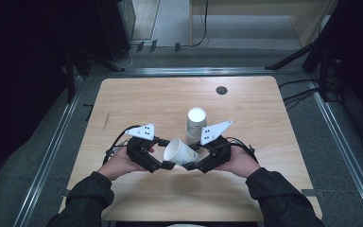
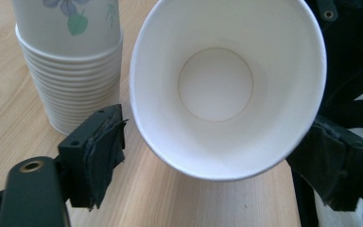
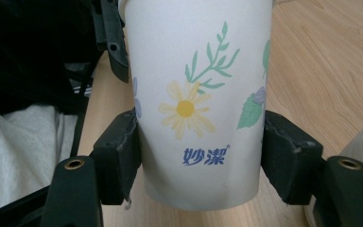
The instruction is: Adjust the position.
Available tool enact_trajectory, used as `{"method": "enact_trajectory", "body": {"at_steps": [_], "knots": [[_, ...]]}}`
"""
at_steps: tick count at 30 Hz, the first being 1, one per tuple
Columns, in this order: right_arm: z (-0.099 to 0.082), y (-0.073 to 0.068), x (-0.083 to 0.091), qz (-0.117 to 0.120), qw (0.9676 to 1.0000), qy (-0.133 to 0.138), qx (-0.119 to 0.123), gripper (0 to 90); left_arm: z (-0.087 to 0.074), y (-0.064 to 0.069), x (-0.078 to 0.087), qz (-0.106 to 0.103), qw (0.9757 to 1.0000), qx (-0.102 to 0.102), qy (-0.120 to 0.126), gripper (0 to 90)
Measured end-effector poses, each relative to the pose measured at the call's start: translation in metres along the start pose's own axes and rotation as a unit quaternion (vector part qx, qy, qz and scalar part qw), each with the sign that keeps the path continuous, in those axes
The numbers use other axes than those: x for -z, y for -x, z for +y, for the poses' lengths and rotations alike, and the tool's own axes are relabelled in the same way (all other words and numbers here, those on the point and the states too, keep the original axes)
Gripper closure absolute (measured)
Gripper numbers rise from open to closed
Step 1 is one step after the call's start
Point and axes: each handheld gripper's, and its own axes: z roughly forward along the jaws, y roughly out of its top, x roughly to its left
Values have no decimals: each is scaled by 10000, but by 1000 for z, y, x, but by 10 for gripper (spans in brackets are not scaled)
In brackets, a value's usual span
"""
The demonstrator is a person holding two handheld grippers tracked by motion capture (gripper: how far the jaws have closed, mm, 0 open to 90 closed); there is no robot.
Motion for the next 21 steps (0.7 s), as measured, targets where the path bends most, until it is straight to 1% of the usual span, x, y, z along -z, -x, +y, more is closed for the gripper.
{"method": "enact_trajectory", "body": {"at_steps": [2,3,4,5,8,11,15,21], "knots": [[0,0,0,47,10000,33,-27,350,1,1,-1,-57,10000,-3,45,162],[0,0,-1,71,10000,46,-40,349,1,1,-2,-63,10000,0,77,178],[0,0,-2,87,9999,52,-39,349,1,2,-2,-109,9999,-17,109,218],[0,-1,-3,95,9999,45,-56,349,2,2,-3,-132,9998,-23,136,230],[0,-1,-5,121,9999,5,-48,349,2,3,-4,-127,9997,-63,188,242],[0,-1,-7,126,9999,-53,-74,351,2,4,-4,-107,9998,-89,172,258],[0,-1,-7,130,9999,-48,-90,354,2,4,-3,-89,9997,-111,174,283],[-1,0,-9,137,9998,-99,-89,351,2,4,-4,-66,9998,-143,102,300]]}}
